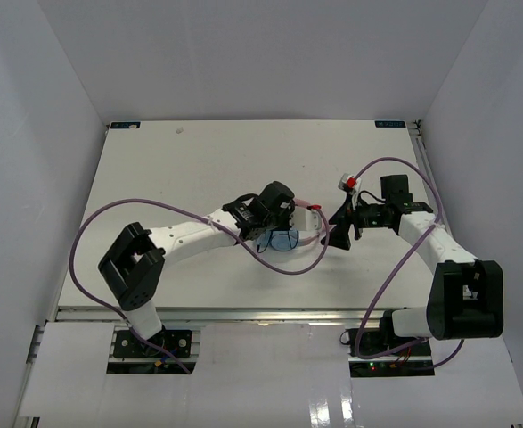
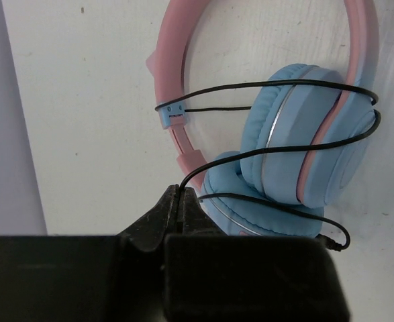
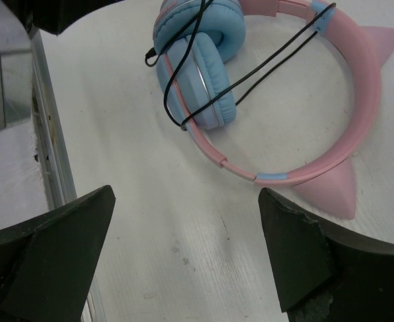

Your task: Wrap the headphones

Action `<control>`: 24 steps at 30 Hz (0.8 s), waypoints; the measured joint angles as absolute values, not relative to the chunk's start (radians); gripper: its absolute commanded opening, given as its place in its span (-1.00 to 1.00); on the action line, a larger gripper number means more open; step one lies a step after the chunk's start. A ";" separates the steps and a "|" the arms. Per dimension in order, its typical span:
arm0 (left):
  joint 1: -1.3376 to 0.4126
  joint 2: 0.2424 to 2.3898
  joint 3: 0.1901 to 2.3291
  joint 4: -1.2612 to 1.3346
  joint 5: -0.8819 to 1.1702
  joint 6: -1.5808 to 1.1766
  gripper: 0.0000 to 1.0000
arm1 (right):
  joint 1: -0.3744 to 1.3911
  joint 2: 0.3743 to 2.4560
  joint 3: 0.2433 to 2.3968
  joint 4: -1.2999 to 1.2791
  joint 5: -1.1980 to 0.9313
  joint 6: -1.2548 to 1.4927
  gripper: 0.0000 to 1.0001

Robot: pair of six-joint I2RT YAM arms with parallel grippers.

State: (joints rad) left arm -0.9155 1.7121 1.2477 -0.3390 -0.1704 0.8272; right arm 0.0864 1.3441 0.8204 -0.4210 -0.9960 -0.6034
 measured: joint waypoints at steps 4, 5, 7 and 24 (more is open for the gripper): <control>-0.931 1.729 1.221 -0.282 -0.215 0.911 -0.85 | 0.086 1.357 0.820 -0.422 -0.999 -0.609 0.86; -0.933 1.739 1.220 -0.266 -0.222 0.929 -0.85 | 0.086 1.359 0.820 -0.423 -0.999 -0.610 0.85; -0.934 1.764 1.220 -0.235 -0.230 0.961 -0.82 | 0.086 1.362 0.820 -0.425 -0.999 -0.610 0.84; -0.931 1.884 1.258 -0.136 -0.267 1.059 0.31 | 0.079 1.364 0.816 -0.446 -1.014 -0.617 0.80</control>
State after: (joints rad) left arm -0.9314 1.8835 1.2576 -0.1356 -0.2665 1.0586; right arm 0.0789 1.3640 0.8162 -0.4464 -1.0144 -0.6174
